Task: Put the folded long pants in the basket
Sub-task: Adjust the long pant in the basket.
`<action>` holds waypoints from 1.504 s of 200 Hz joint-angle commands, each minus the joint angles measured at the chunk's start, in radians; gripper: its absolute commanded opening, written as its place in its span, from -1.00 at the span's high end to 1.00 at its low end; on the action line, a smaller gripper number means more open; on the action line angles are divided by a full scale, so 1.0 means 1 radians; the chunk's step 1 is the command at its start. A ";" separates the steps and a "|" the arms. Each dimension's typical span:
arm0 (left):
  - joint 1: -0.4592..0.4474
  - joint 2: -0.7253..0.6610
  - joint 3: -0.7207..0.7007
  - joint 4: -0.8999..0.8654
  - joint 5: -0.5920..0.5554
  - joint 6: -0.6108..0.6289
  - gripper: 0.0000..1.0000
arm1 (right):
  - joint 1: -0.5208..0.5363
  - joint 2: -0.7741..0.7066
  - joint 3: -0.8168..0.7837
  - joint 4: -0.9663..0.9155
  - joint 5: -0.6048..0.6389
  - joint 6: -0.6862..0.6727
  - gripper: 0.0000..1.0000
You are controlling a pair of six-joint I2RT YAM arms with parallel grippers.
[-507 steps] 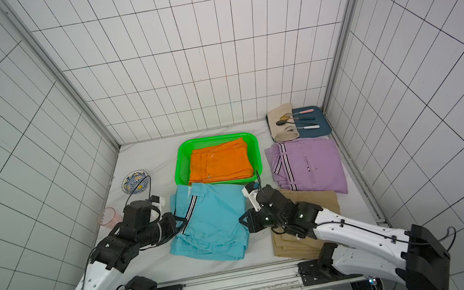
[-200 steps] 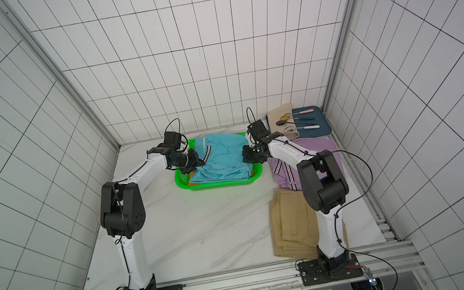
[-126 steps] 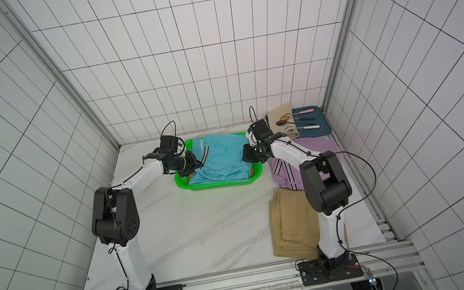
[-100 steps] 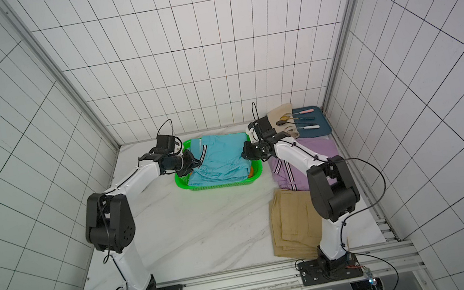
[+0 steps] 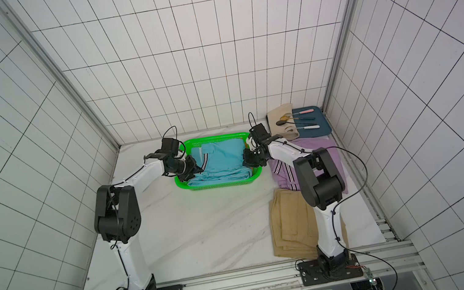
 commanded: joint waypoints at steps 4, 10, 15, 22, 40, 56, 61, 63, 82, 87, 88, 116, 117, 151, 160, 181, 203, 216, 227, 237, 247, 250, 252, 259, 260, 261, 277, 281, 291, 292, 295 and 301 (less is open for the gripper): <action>0.028 0.034 0.041 0.024 -0.063 0.064 1.00 | -0.044 0.011 0.015 -0.041 0.137 -0.025 1.00; 0.028 0.024 0.034 0.039 -0.067 0.064 1.00 | -0.044 -0.002 0.004 -0.033 0.145 -0.028 1.00; 0.029 0.016 0.028 0.049 -0.071 0.063 1.00 | -0.044 -0.017 -0.006 -0.019 0.146 -0.029 1.00; 0.028 0.002 0.014 0.065 -0.078 0.059 1.00 | -0.044 -0.033 -0.021 -0.004 0.147 -0.029 1.00; 0.028 -0.028 -0.013 0.073 -0.099 0.049 0.72 | -0.042 -0.060 -0.044 0.026 0.142 -0.027 0.89; 0.030 -0.069 -0.048 0.081 -0.108 0.041 0.04 | -0.040 -0.087 -0.066 0.050 0.150 -0.036 0.37; 0.030 -0.091 -0.063 0.087 -0.111 0.037 -0.20 | -0.038 -0.105 -0.076 0.061 0.159 -0.039 0.27; 0.030 -0.101 -0.069 0.088 -0.113 0.035 -0.29 | -0.038 -0.112 -0.082 0.064 0.164 -0.039 0.24; 0.029 -0.211 -0.136 0.106 -0.122 0.029 -0.62 | -0.032 -0.182 -0.099 0.060 0.202 -0.063 0.10; 0.025 -0.246 -0.151 0.108 -0.129 0.033 -0.63 | -0.031 -0.202 -0.100 0.051 0.212 -0.068 0.09; 0.024 -0.253 -0.154 0.107 -0.132 0.035 -0.63 | -0.030 -0.208 -0.100 0.050 0.215 -0.069 0.09; -0.020 -0.436 -0.237 0.087 -0.218 0.034 -0.62 | 0.007 -0.346 -0.152 0.043 0.285 -0.076 0.11; -0.022 -0.443 -0.240 0.087 -0.221 0.034 -0.61 | 0.010 -0.351 -0.154 0.044 0.286 -0.075 0.11; -0.081 -0.528 -0.321 0.085 -0.186 0.013 0.87 | 0.140 -0.368 -0.159 0.025 0.277 -0.066 0.19; -0.084 -0.517 -0.335 0.101 -0.154 0.017 1.00 | 0.165 -0.349 -0.153 0.021 0.260 -0.057 0.21; -0.079 -0.438 -0.325 0.137 -0.114 0.038 1.00 | 0.184 -0.299 -0.175 0.061 0.183 -0.004 0.27; -0.085 -0.314 -0.302 0.205 -0.059 0.050 1.00 | 0.187 -0.233 -0.188 0.081 0.102 0.052 0.35; -0.087 -0.233 -0.267 0.195 -0.056 0.067 1.00 | 0.189 -0.188 -0.188 0.080 0.079 0.075 0.36; -0.085 -0.178 -0.245 0.175 -0.058 0.072 1.00 | 0.190 -0.145 -0.178 0.061 0.071 0.088 0.37; -0.080 -0.147 -0.239 0.167 -0.061 0.068 1.00 | 0.188 -0.108 -0.158 0.036 0.065 0.092 0.41; -0.073 -0.137 -0.248 0.167 -0.069 0.056 1.00 | 0.188 -0.076 -0.145 0.019 0.064 0.098 0.43; -0.069 -0.137 -0.251 0.166 -0.070 0.053 1.00 | 0.187 -0.067 -0.143 0.015 0.064 0.099 0.43; -0.067 -0.137 -0.254 0.166 -0.070 0.051 1.00 | 0.188 -0.060 -0.141 0.011 0.065 0.101 0.43; -0.056 -0.140 -0.263 0.168 -0.072 0.049 1.00 | 0.187 -0.046 -0.138 0.007 0.065 0.104 0.43; -0.055 -0.141 -0.264 0.168 -0.074 0.049 1.00 | 0.188 -0.044 -0.138 0.006 0.065 0.104 0.43; -0.053 -0.141 -0.266 0.167 -0.074 0.048 1.00 | 0.187 -0.042 -0.137 0.006 0.065 0.104 0.43; -0.030 -0.151 -0.286 0.161 -0.090 0.045 1.00 | 0.188 -0.008 -0.120 -0.021 0.086 0.097 0.45; -0.025 -0.151 -0.289 0.161 -0.089 0.044 1.00 | 0.186 0.001 -0.109 -0.038 0.097 0.089 0.45; -0.019 -0.146 -0.294 0.160 -0.088 0.044 1.00 | 0.185 0.011 -0.089 -0.070 0.132 0.072 0.46; -0.019 -0.145 -0.294 0.160 -0.087 0.043 1.00 | 0.185 0.012 -0.088 -0.073 0.132 0.070 0.46; -0.019 -0.142 -0.294 0.160 -0.088 0.044 1.00 | 0.184 0.014 -0.082 -0.082 0.153 0.063 0.45; -0.020 -0.133 -0.291 0.160 -0.088 0.045 1.00 | 0.183 0.014 -0.078 -0.093 0.175 0.056 0.45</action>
